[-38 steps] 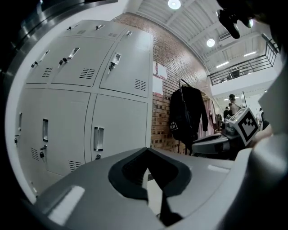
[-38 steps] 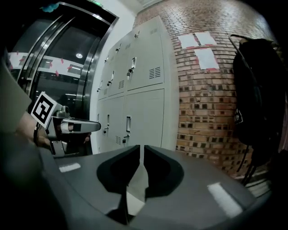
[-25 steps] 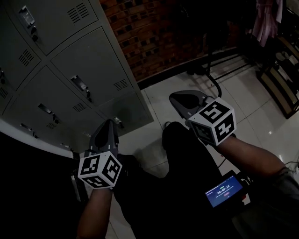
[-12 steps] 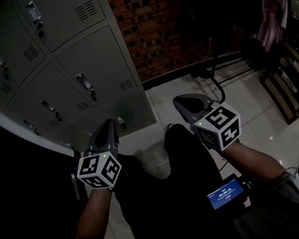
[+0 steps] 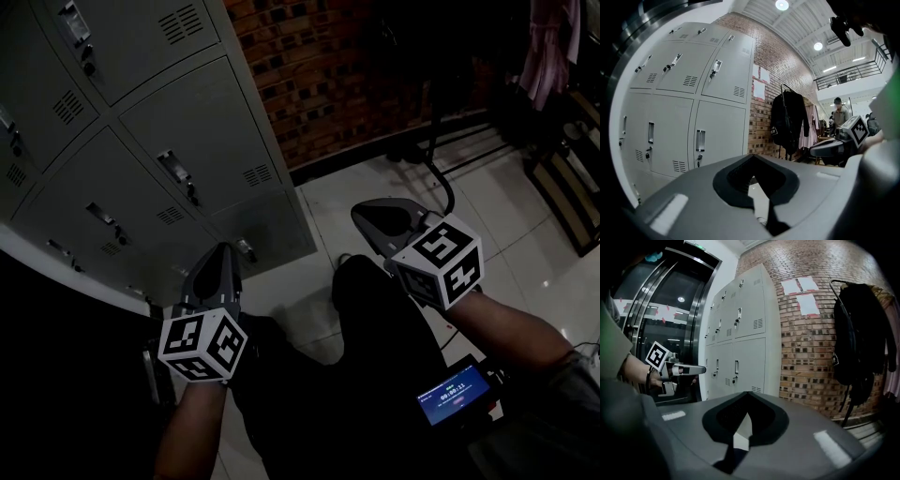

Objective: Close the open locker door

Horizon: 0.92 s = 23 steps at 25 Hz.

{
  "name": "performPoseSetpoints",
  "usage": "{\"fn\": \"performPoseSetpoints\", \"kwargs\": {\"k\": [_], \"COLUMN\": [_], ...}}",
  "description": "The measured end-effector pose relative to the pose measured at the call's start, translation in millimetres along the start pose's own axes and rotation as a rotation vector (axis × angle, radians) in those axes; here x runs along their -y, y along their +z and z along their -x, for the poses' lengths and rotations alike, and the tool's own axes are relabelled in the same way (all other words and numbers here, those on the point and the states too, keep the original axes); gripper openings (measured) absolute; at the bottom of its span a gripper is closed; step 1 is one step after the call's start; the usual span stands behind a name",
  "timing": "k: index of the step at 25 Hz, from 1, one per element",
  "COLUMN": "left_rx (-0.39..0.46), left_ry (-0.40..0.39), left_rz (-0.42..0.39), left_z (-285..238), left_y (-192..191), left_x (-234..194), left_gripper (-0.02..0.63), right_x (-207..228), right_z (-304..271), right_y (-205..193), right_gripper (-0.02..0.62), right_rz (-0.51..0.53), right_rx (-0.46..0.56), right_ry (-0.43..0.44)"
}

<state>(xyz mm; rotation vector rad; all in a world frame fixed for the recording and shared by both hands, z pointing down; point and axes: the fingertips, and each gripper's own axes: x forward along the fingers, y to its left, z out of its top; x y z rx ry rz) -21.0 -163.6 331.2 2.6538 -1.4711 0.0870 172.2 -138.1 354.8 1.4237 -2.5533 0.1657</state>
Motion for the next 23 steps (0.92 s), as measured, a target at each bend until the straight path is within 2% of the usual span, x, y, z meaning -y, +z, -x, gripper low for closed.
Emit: {"fn": "performPoseSetpoints", "kwargs": {"k": [23], "left_rx": [-0.008], "left_ry": [0.0], "left_rz": [-0.02], "left_z": [-0.7], "left_y": [-3.8], "left_x": [2.4], "left_gripper": [0.002], "right_x": [1.5], "right_z": [-0.1], "right_y": [-0.6], "right_gripper": [0.006], "right_rz": [-0.006], "right_rx": [0.002], "right_ry": [-0.006]}}
